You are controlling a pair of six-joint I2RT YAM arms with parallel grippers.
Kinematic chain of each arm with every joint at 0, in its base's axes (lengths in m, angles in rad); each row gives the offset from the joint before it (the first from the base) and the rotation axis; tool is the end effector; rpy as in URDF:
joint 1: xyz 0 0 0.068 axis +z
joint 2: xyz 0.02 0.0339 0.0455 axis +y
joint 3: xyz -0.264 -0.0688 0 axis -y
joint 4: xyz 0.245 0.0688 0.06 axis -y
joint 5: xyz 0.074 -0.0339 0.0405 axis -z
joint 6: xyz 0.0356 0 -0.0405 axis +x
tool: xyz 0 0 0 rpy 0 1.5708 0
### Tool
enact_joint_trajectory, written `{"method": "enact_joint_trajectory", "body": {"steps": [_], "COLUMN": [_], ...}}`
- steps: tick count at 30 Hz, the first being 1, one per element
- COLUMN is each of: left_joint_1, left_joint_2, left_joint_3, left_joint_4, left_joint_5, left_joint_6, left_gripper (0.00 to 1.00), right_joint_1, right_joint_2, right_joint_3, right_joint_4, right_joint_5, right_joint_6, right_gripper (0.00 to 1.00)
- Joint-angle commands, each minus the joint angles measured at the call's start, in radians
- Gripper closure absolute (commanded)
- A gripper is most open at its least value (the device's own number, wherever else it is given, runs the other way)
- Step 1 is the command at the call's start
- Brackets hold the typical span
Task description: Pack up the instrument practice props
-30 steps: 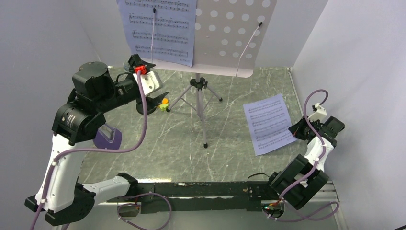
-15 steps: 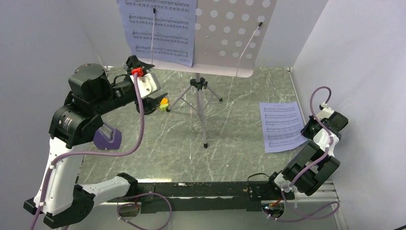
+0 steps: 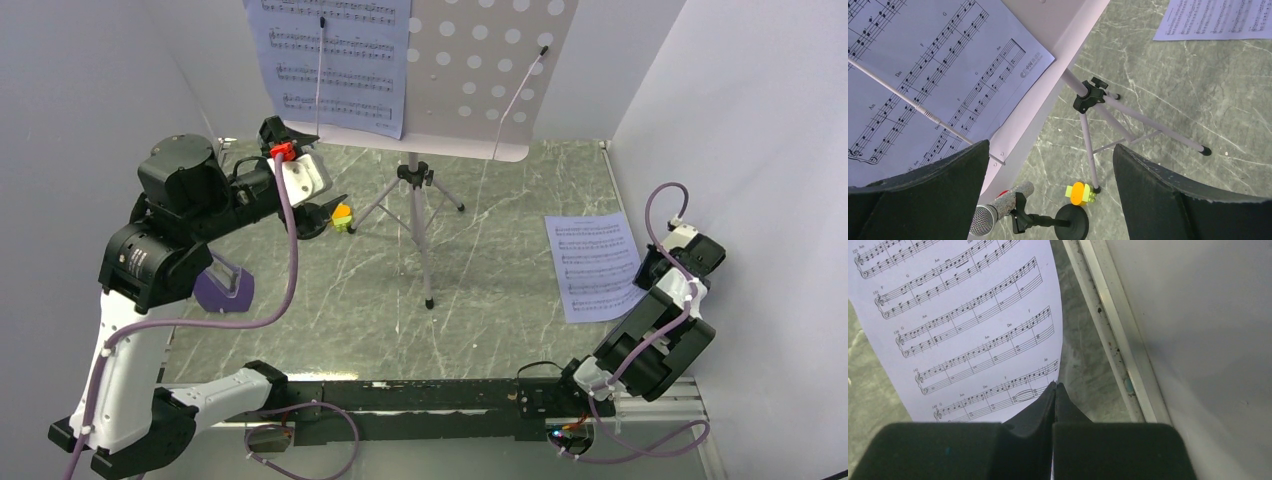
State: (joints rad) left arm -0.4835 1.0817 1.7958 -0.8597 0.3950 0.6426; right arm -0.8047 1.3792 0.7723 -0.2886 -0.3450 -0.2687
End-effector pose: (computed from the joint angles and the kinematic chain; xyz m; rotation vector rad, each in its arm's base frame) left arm 0.1243 -0.0807 0.5368 1.1458 1.2694 -0.2204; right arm 0.1975 -0.1879 0.1983 0.4924 2.3459 -0.0712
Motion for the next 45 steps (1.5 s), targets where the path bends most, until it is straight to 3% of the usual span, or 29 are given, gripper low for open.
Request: {"method": "enact_joint_trajectory", "body": {"steps": [1, 7, 13, 16, 21, 26, 29, 34, 41, 45], "left_joint_1": [0.010, 0.015, 0.020, 0.022, 0.032, 0.088, 0.134, 0.216, 0.268, 0.269], "left_joint_2": [-0.014, -0.014, -0.017, -0.020, -0.032, -0.073, -0.105, -0.150, -0.170, -0.133], "left_joint_3": [-0.003, -0.001, 0.002, 0.005, 0.017, 0.003, -0.034, -0.084, -0.111, -0.045], "left_joint_4": [0.010, 0.011, 0.014, 0.015, 0.017, 0.058, 0.112, 0.199, 0.242, 0.223], "left_joint_5": [0.022, 0.032, 0.033, 0.033, 0.012, -0.021, -0.084, -0.191, -0.169, -0.064], "left_joint_6": [-0.013, -0.018, -0.024, -0.025, -0.024, -0.079, -0.138, -0.249, -0.307, -0.285], "left_gripper": [0.03, 0.03, 0.03, 0.03, 0.03, 0.03, 0.03, 0.03, 0.03, 0.01], "right_joint_1": [-0.004, -0.004, -0.004, -0.004, -0.002, 0.025, 0.114, 0.214, 0.214, 0.214], "right_joint_2": [0.006, 0.060, 0.036, -0.035, -0.129, -0.314, -0.474, -0.546, -0.490, -0.461], "right_joint_3": [-0.011, 0.019, -0.002, -0.019, -0.018, -0.022, -0.017, 0.162, 0.506, 0.640], "right_joint_4": [0.069, 0.035, 0.040, 0.059, 0.044, -0.021, -0.029, -0.053, 0.027, 0.216], "right_joint_5": [0.054, 0.055, 0.053, 0.067, 0.033, -0.176, -0.246, -0.356, -0.458, -0.558], "right_joint_6": [-0.024, -0.014, -0.020, -0.022, -0.019, 0.021, 0.100, 0.242, 0.487, 0.717], "right_gripper": [0.96, 0.93, 0.68, 0.59, 0.53, 0.51, 0.45, 0.39, 0.40, 0.44]}}
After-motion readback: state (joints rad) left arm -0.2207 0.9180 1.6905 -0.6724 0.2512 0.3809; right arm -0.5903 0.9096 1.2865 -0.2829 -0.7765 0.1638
